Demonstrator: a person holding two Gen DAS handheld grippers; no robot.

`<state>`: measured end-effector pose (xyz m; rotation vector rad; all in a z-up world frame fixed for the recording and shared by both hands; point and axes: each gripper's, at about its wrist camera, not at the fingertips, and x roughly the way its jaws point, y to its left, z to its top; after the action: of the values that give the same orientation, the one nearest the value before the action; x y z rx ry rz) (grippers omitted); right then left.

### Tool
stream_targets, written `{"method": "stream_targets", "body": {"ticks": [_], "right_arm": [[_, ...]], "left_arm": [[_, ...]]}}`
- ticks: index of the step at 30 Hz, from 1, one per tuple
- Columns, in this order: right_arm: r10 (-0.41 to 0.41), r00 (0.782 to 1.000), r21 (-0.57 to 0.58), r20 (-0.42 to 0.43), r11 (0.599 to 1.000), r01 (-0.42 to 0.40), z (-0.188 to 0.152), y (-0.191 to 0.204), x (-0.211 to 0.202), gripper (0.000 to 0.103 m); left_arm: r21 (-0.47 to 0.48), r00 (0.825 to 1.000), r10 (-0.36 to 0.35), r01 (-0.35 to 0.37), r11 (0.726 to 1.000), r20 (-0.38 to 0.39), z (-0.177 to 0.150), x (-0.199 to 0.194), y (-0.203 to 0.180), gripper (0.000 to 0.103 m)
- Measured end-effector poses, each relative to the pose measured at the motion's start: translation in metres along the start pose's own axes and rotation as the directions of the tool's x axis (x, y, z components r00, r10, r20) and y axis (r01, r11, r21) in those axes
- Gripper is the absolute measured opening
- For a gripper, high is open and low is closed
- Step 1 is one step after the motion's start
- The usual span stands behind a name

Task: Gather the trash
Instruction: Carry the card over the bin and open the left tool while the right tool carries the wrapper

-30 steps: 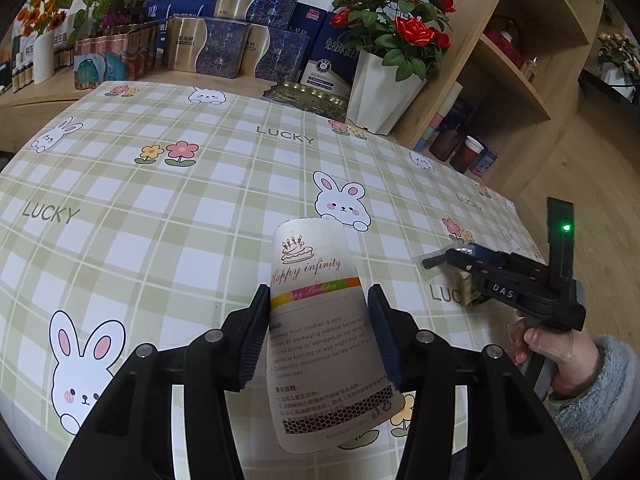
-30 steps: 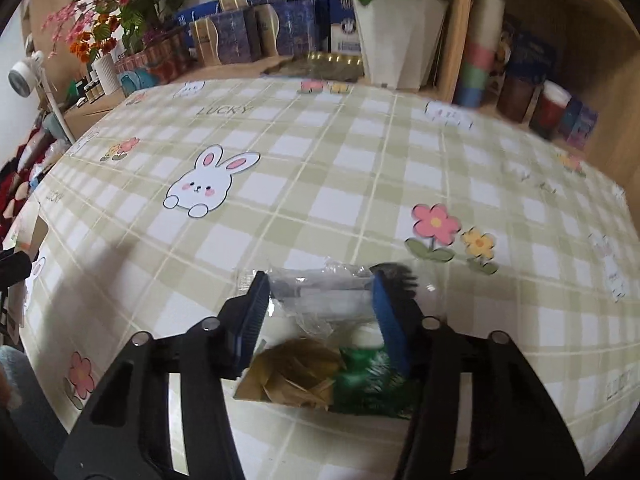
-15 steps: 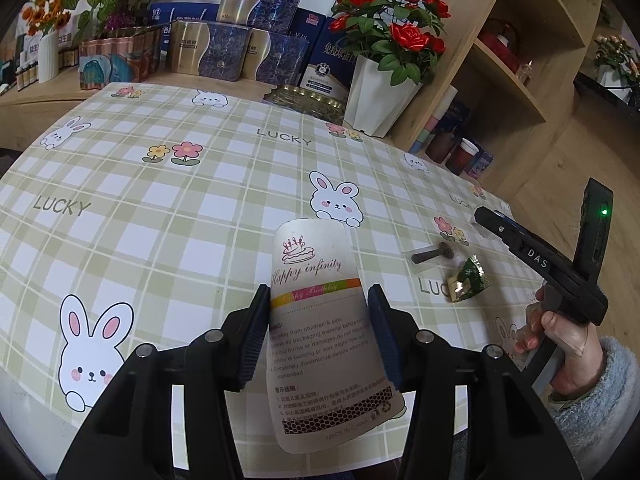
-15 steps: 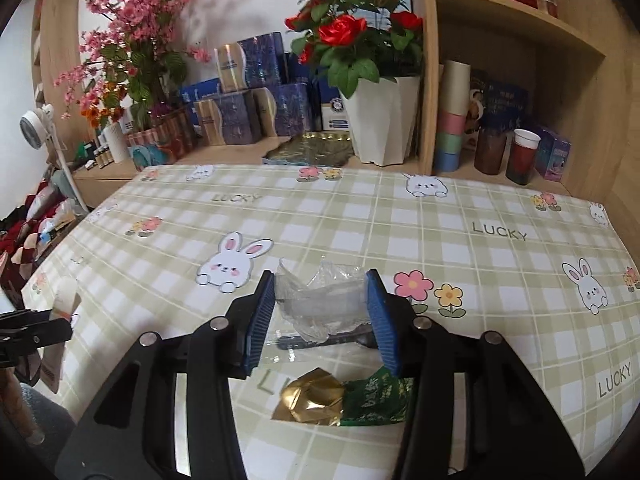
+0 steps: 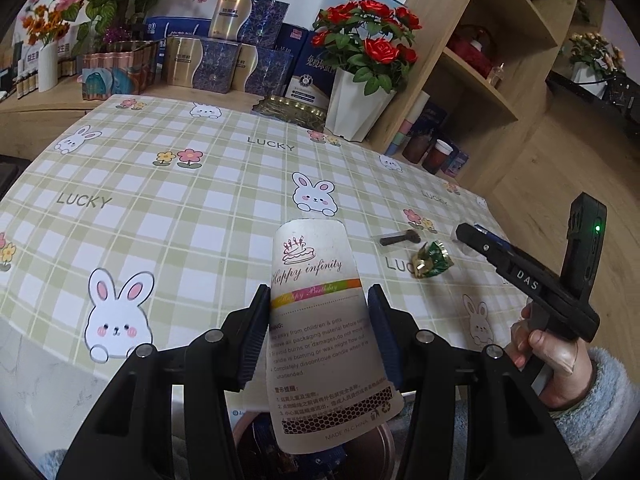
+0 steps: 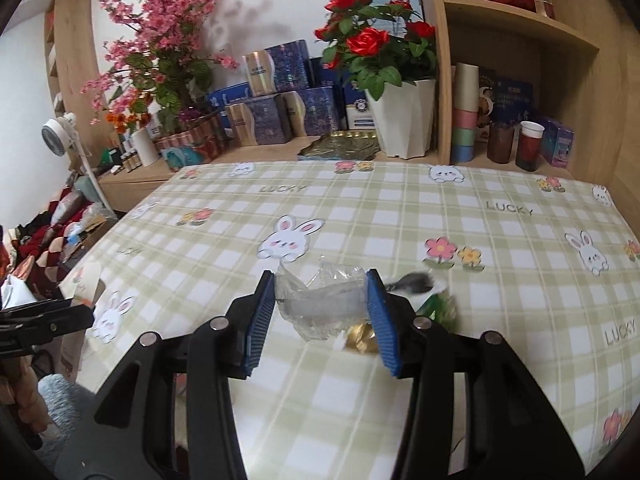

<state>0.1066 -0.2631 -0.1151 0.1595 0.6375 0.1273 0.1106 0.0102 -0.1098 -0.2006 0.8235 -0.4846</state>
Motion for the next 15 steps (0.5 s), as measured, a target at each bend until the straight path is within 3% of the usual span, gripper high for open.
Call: {"method": "stream_targets", "body": {"ticks": [9, 15], "right_arm": [[0.058, 0.998, -0.019, -0.01, 0.998, -0.058, -0.041, 0.038, -0.052, 0.048], [0.101, 0.991, -0.033, -0.082, 0.994, -0.104, -0.088, 0.068, -0.066, 0.048]], "left_arm": [[-0.006, 1.0, -0.016, 0.016, 1.0, -0.006, -0.034, -0.043, 0.002, 0.048], [-0.001, 1.0, -0.016, 0.016, 1.0, -0.011, -0.054, -0.066, 0.005, 0.049]]}}
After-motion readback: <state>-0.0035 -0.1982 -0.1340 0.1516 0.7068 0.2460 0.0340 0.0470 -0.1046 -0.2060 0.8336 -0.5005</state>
